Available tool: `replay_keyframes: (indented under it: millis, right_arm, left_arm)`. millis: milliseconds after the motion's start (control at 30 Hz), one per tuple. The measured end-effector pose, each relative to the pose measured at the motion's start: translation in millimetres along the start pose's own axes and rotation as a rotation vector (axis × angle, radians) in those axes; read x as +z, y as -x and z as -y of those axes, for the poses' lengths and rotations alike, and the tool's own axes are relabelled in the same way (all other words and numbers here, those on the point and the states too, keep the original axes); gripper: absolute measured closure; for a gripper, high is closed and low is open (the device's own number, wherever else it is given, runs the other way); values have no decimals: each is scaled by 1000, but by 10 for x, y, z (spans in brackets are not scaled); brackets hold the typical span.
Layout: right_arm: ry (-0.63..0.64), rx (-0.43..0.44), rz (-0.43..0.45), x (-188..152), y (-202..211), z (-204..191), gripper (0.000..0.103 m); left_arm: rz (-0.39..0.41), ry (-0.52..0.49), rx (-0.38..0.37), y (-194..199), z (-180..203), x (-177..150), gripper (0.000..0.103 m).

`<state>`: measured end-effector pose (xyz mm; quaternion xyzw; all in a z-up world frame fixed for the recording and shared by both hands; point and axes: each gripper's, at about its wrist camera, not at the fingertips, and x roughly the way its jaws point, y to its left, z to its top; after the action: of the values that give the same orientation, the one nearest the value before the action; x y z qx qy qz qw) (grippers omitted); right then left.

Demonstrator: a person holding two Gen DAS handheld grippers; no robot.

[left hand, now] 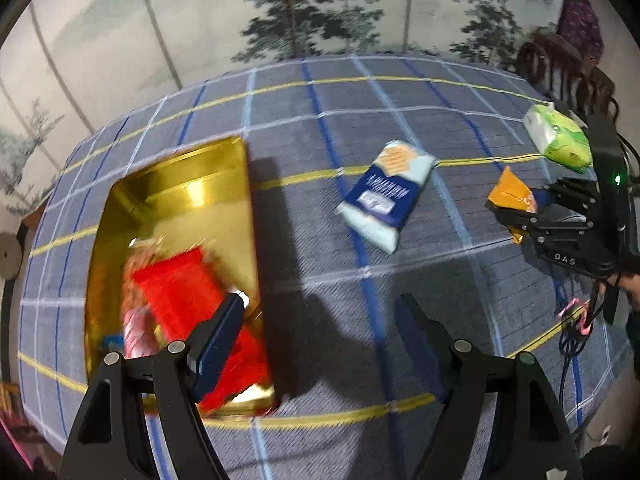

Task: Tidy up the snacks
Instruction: 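Grasp the orange packet with the right tool and lift it, then grasp the blue soda cracker pack with the left tool while the right holds the orange packet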

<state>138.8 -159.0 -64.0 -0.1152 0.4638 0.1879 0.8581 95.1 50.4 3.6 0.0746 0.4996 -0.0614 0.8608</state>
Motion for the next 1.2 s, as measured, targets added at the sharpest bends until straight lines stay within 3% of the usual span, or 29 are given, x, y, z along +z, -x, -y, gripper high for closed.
replay_keyframes:
  millis: [133, 233, 433, 900, 1200]
  right_arm:
    - [-120, -180, 16, -138, 66, 158, 66]
    - [-196, -264, 27, -153, 51, 300, 66]
    - [-299, -340, 33, -122, 10, 530, 66]
    - [-334, -336, 68, -133, -10, 529, 66]
    - [-347, -317, 70, -149, -9, 566, 66]
  left_arm:
    - [42, -54, 3, -87, 117, 135, 28]
    - [51, -80, -7, -158, 186, 231, 28]
    - [54, -134, -9, -320, 299, 349, 28]
    - [-25, -197, -89, -760, 418, 597, 28]
    - [-61, -208, -95, -1021, 462, 748, 28]
